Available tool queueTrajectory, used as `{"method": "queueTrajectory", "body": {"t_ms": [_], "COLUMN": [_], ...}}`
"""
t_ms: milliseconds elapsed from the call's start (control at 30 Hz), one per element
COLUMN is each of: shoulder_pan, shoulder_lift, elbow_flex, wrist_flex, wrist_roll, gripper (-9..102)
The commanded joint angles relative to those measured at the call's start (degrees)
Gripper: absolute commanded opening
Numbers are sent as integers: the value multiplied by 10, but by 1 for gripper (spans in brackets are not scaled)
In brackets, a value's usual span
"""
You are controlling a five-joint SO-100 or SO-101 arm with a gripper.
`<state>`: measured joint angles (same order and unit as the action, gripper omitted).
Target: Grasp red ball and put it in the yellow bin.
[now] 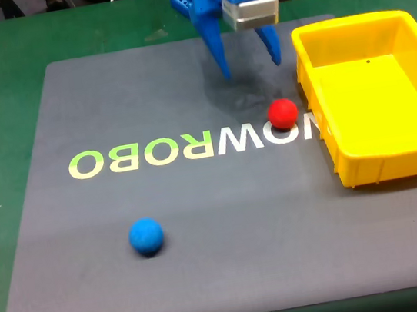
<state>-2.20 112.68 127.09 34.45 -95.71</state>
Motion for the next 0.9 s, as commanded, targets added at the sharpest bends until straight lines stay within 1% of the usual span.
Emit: {"method": "queueTrajectory", "body": {"t_ms": [0,200,567,867], "shoulder_pan": [-7,-21,-44,-45], "shoulder_lift": [-25,-83,-223,-272], "elbow_flex": [-47,-68,-196,-219], "wrist_flex": [-25,-48,-53,-62], "wrist_roll": [4,13,50,53], "gripper": [32,32,32,31]}}
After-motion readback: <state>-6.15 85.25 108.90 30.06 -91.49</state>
